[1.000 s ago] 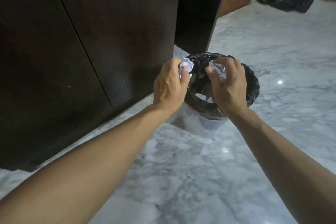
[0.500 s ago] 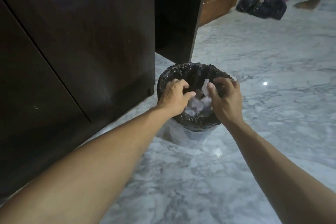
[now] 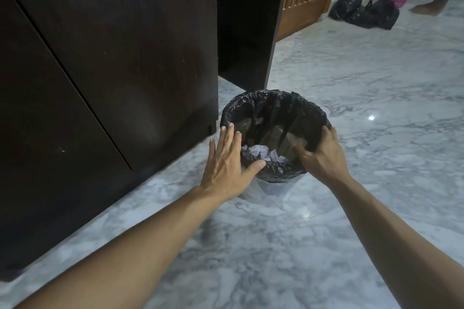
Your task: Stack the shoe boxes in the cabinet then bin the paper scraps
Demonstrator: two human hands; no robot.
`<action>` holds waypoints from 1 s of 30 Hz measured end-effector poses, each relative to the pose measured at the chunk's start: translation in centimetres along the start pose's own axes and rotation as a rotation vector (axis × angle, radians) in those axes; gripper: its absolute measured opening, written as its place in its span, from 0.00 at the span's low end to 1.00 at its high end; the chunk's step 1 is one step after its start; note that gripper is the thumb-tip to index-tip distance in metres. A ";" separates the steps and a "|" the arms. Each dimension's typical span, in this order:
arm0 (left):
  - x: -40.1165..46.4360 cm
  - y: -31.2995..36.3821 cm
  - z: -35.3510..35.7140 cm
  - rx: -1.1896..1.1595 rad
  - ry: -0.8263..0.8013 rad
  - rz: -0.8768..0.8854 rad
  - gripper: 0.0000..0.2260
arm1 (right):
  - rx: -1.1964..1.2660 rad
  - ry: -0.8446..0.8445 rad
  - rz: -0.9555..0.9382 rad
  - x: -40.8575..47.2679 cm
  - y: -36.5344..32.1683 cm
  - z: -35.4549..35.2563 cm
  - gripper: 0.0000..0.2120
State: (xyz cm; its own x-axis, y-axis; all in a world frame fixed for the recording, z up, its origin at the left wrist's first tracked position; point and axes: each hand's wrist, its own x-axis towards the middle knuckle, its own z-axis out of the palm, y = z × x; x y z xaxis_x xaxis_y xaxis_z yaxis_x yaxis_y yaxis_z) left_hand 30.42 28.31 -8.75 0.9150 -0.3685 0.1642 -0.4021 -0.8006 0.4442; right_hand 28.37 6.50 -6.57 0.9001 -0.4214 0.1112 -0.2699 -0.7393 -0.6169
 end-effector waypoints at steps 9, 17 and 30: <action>-1.2 -1.2 -1.9 0.034 -0.074 -0.187 0.46 | -0.134 -0.199 -0.098 -1.2 -1.8 0.7 0.40; -0.2 -2.8 -3.8 -0.001 -0.150 -0.336 0.48 | -0.168 -0.296 -0.151 -1.4 -3.5 1.9 0.39; 2.9 -4.5 -6.2 -0.010 -0.294 -0.369 0.49 | -0.101 -0.270 -0.079 1.0 -5.8 4.1 0.42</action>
State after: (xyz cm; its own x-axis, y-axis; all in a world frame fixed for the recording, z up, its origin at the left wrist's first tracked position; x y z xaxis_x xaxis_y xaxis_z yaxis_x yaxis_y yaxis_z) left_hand 35.06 33.75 -4.79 0.9483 -0.1790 -0.2620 -0.0495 -0.8991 0.4349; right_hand 32.27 12.55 -6.06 0.9744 -0.2155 -0.0642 -0.2160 -0.8182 -0.5327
